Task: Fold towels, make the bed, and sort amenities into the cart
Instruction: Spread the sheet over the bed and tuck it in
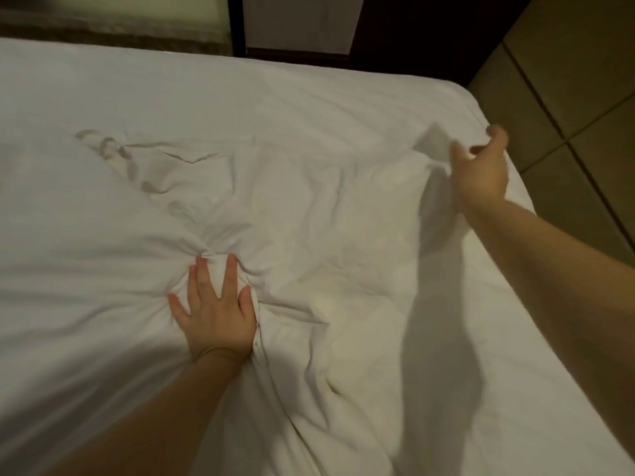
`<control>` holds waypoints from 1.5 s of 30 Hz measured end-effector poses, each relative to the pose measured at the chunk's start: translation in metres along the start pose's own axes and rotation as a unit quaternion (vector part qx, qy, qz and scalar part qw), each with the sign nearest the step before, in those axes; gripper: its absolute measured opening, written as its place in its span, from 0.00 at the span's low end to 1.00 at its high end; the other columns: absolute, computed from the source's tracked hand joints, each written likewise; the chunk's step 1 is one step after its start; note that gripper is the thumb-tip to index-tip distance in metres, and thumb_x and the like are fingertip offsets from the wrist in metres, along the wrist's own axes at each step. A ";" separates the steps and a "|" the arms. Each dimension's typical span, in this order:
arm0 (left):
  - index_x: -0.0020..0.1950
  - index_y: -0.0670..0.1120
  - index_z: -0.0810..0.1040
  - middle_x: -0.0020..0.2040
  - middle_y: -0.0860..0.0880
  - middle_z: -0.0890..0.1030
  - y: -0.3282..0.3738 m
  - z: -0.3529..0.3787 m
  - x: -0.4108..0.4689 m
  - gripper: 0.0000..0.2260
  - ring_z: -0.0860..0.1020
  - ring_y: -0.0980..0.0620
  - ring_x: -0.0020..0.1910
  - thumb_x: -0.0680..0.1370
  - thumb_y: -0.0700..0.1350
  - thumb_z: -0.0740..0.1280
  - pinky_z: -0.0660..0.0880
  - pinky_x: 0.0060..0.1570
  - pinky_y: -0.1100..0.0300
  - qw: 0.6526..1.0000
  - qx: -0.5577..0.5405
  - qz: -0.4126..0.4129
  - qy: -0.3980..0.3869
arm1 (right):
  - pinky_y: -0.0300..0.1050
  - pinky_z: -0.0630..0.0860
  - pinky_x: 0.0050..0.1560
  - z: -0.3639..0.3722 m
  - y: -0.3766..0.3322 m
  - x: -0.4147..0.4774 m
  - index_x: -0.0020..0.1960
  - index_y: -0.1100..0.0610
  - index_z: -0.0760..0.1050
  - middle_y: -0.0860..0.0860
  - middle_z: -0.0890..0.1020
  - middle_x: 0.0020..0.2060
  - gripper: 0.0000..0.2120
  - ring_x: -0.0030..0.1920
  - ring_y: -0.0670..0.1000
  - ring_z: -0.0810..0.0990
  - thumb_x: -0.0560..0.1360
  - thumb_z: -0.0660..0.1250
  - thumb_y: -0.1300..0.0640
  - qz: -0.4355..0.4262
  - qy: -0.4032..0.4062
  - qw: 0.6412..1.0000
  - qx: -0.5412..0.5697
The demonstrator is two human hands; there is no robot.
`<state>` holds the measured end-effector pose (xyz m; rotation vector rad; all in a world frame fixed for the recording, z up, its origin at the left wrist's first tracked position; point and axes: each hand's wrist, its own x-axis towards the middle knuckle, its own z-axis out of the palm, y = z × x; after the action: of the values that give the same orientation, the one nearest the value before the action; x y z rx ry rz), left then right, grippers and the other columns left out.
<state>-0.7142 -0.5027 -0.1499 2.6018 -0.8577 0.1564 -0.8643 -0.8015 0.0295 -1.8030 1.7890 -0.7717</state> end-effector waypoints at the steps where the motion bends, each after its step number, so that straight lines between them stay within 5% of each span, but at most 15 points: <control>1: 0.72 0.51 0.68 0.72 0.38 0.66 0.000 -0.001 0.000 0.24 0.65 0.41 0.70 0.76 0.55 0.53 0.55 0.66 0.34 1.000 -0.002 -0.003 -0.005 | 0.52 0.66 0.64 0.008 0.011 -0.008 0.76 0.51 0.54 0.53 0.69 0.68 0.29 0.64 0.57 0.71 0.79 0.60 0.47 -0.001 -0.017 0.997 -0.077; 7: 0.72 0.52 0.67 0.72 0.38 0.66 0.002 -0.001 0.001 0.25 0.65 0.41 0.70 0.76 0.55 0.53 0.55 0.65 0.32 1.000 -0.014 -0.003 -0.016 | 0.60 0.57 0.70 0.040 0.091 -0.078 0.77 0.48 0.49 0.55 0.55 0.76 0.31 0.73 0.59 0.57 0.79 0.55 0.42 0.010 -0.106 0.950 -0.294; 11: 0.72 0.51 0.69 0.72 0.38 0.66 0.002 -0.004 0.002 0.25 0.66 0.40 0.71 0.76 0.54 0.53 0.55 0.66 0.32 0.999 -0.002 0.004 -0.032 | 0.55 0.59 0.68 0.049 0.070 -0.099 0.73 0.56 0.64 0.59 0.67 0.71 0.24 0.69 0.59 0.65 0.78 0.58 0.50 -0.167 -0.036 0.957 -0.234; 13: 0.72 0.51 0.69 0.72 0.38 0.66 0.004 -0.009 0.003 0.25 0.66 0.40 0.71 0.76 0.55 0.53 0.55 0.66 0.33 0.999 0.003 0.003 -0.046 | 0.51 0.67 0.55 0.058 0.043 -0.123 0.58 0.59 0.77 0.60 0.79 0.56 0.17 0.57 0.61 0.75 0.78 0.56 0.51 -0.239 -0.110 0.948 -0.179; 15: 0.71 0.51 0.69 0.72 0.38 0.67 0.005 -0.014 0.003 0.24 0.67 0.40 0.71 0.76 0.55 0.54 0.56 0.66 0.33 0.998 0.005 0.000 -0.059 | 0.47 0.68 0.45 0.068 0.013 -0.154 0.47 0.60 0.80 0.57 0.81 0.44 0.20 0.48 0.58 0.78 0.80 0.55 0.47 -0.183 -0.261 0.938 -0.136; 19: 0.73 0.52 0.67 0.74 0.41 0.64 0.007 -0.026 0.004 0.26 0.64 0.42 0.73 0.77 0.56 0.50 0.54 0.68 0.34 0.995 -0.014 -0.012 -0.101 | 0.42 0.66 0.43 0.092 -0.023 -0.181 0.50 0.62 0.78 0.56 0.81 0.46 0.26 0.49 0.56 0.78 0.76 0.61 0.38 -0.080 -0.425 0.891 -0.138; 21: 0.75 0.53 0.62 0.76 0.43 0.60 0.007 -0.033 0.006 0.28 0.59 0.44 0.75 0.76 0.59 0.46 0.49 0.70 0.37 0.992 -0.025 -0.015 -0.125 | 0.41 0.64 0.44 0.100 -0.020 -0.189 0.56 0.62 0.77 0.57 0.80 0.52 0.23 0.54 0.57 0.77 0.76 0.63 0.43 -0.075 -0.424 0.893 -0.131; 24: 0.77 0.53 0.55 0.78 0.48 0.56 0.004 -0.056 0.006 0.32 0.54 0.49 0.77 0.75 0.62 0.42 0.45 0.72 0.43 0.986 -0.086 -0.011 -0.142 | 0.42 0.67 0.40 0.098 -0.015 -0.194 0.48 0.60 0.78 0.54 0.80 0.44 0.15 0.47 0.54 0.78 0.77 0.64 0.48 -0.025 -0.363 0.931 0.001; 27: 0.78 0.56 0.51 0.79 0.51 0.51 0.006 -0.093 0.014 0.33 0.51 0.53 0.76 0.74 0.63 0.37 0.45 0.73 0.48 0.982 -0.125 0.016 -0.144 | 0.46 0.69 0.48 0.079 -0.036 -0.160 0.52 0.65 0.79 0.60 0.81 0.46 0.18 0.48 0.54 0.77 0.79 0.62 0.49 -0.035 -0.225 0.972 0.050; 31: 0.77 0.59 0.48 0.79 0.51 0.45 0.011 -0.113 0.055 0.24 0.46 0.53 0.77 0.80 0.59 0.42 0.44 0.73 0.45 0.987 -0.041 -0.013 -0.153 | 0.48 0.70 0.59 0.027 -0.045 -0.084 0.56 0.65 0.76 0.61 0.80 0.51 0.14 0.51 0.56 0.76 0.80 0.60 0.57 0.017 -0.047 0.994 0.100; 34: 0.77 0.59 0.45 0.79 0.49 0.41 0.013 -0.094 0.073 0.24 0.42 0.50 0.77 0.82 0.58 0.45 0.44 0.73 0.41 0.977 0.015 -0.018 -0.211 | 0.47 0.70 0.59 0.011 -0.014 -0.051 0.62 0.62 0.73 0.59 0.78 0.58 0.13 0.58 0.59 0.76 0.78 0.59 0.62 0.071 -0.094 0.993 0.011; 36: 0.77 0.59 0.44 0.79 0.49 0.40 0.016 -0.074 0.074 0.24 0.42 0.49 0.77 0.81 0.59 0.45 0.44 0.72 0.40 0.974 0.038 0.000 -0.225 | 0.50 0.70 0.60 0.017 -0.006 -0.051 0.67 0.61 0.67 0.61 0.75 0.62 0.19 0.61 0.62 0.74 0.79 0.62 0.54 0.079 -0.134 0.987 -0.047; 40: 0.76 0.56 0.59 0.77 0.42 0.56 0.013 -0.035 0.065 0.24 0.56 0.43 0.76 0.80 0.58 0.47 0.52 0.69 0.35 0.985 0.068 0.028 -0.159 | 0.53 0.66 0.64 0.050 -0.035 -0.081 0.70 0.54 0.65 0.57 0.70 0.67 0.26 0.66 0.60 0.69 0.76 0.64 0.44 -0.103 -0.106 0.988 -0.052; 42: 0.75 0.54 0.64 0.75 0.41 0.62 0.008 -0.021 0.067 0.27 0.62 0.42 0.74 0.77 0.57 0.47 0.54 0.68 0.36 0.988 0.061 0.030 -0.138 | 0.53 0.66 0.63 0.080 -0.051 -0.097 0.73 0.51 0.59 0.55 0.66 0.69 0.33 0.66 0.60 0.67 0.74 0.66 0.43 -0.189 -0.168 0.960 -0.121; 45: 0.74 0.53 0.65 0.75 0.41 0.63 0.008 -0.011 0.079 0.27 0.63 0.42 0.73 0.75 0.56 0.48 0.54 0.68 0.38 0.988 0.059 0.057 -0.130 | 0.53 0.66 0.61 0.123 -0.044 -0.106 0.77 0.54 0.48 0.57 0.63 0.69 0.37 0.66 0.61 0.65 0.76 0.63 0.47 -0.143 -0.220 0.932 -0.249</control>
<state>-0.6549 -0.5470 -0.1197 2.7246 -1.1186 -0.1079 -0.7468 -0.7011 -0.0353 -2.3657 1.5194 0.0289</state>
